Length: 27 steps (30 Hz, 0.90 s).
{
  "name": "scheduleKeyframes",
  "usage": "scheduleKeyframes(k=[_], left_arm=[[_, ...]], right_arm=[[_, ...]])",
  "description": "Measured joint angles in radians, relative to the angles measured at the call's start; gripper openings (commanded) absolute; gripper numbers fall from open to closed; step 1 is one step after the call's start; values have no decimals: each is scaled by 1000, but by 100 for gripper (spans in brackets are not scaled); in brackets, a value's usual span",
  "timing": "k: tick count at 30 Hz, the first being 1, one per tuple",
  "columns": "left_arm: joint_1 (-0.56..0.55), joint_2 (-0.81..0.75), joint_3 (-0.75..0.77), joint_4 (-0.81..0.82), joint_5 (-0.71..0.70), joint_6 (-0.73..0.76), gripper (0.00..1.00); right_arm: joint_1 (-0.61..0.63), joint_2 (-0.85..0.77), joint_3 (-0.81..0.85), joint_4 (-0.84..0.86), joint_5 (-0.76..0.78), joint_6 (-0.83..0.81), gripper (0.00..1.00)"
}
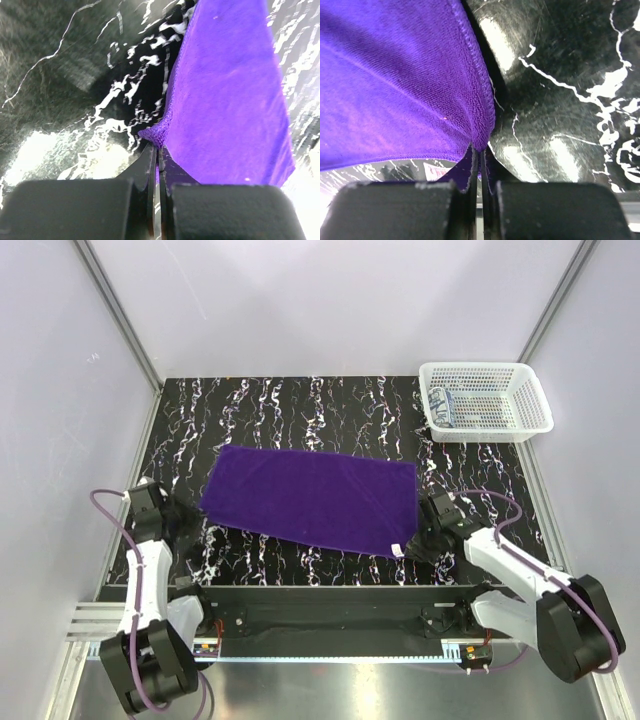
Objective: Roll the towels
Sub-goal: Fold the towel
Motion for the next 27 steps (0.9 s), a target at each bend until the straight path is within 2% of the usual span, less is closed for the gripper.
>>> scheduleKeyframes(k=[6,11,18,27], left_arm=[[0,-48,64,-55,0,4,0],[0,-31,110,-63,2,9,0],[-6,158,202,-11,30,-2,0],[-88,434,418,58,31,-4,0]], right_arm=[[0,-65,37,-83,17,-16,0],[0,-53,139,-140,49,-47,0],[-35,172,386,-164,91,-153,0],[-144,415,612,-151,90,-283,0]])
